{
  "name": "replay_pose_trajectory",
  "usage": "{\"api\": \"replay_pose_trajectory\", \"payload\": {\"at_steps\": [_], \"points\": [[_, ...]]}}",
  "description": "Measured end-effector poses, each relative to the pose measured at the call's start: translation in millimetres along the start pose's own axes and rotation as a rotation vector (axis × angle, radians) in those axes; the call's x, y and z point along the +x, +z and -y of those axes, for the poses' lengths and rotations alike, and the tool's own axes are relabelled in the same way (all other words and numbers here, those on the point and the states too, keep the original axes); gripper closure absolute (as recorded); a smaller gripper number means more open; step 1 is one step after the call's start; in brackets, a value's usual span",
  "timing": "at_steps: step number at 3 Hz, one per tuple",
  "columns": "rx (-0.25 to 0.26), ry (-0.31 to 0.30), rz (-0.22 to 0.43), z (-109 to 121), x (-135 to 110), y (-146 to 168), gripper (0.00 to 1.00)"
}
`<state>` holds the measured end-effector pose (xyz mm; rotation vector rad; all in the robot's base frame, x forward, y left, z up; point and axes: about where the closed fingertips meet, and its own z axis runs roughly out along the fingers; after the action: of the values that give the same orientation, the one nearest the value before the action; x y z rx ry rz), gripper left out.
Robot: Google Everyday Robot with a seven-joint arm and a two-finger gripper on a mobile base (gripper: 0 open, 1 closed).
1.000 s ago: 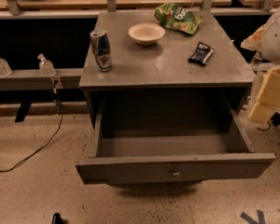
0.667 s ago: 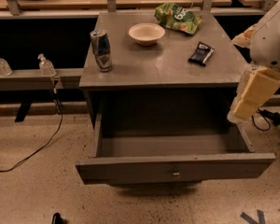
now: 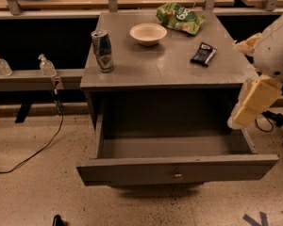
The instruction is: Close top drawer
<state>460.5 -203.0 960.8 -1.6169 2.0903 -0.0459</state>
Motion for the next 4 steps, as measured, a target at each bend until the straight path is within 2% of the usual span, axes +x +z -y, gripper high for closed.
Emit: {"api": "replay_pose_trajectory", "payload": {"at_steps": [1, 2, 3, 4], "points": [[-0.023, 0.032, 0.157, -14.0, 28.8, 46.7, 0.0], [-0.085, 0.085, 0.302, -40.4, 50.3, 90.0, 0.0], [-0.145, 0.109, 0.427, -65.2, 59.8, 122.8, 0.18], [-0.196, 0.114, 0.481, -90.5, 61.4, 148.2, 0.41]]}}
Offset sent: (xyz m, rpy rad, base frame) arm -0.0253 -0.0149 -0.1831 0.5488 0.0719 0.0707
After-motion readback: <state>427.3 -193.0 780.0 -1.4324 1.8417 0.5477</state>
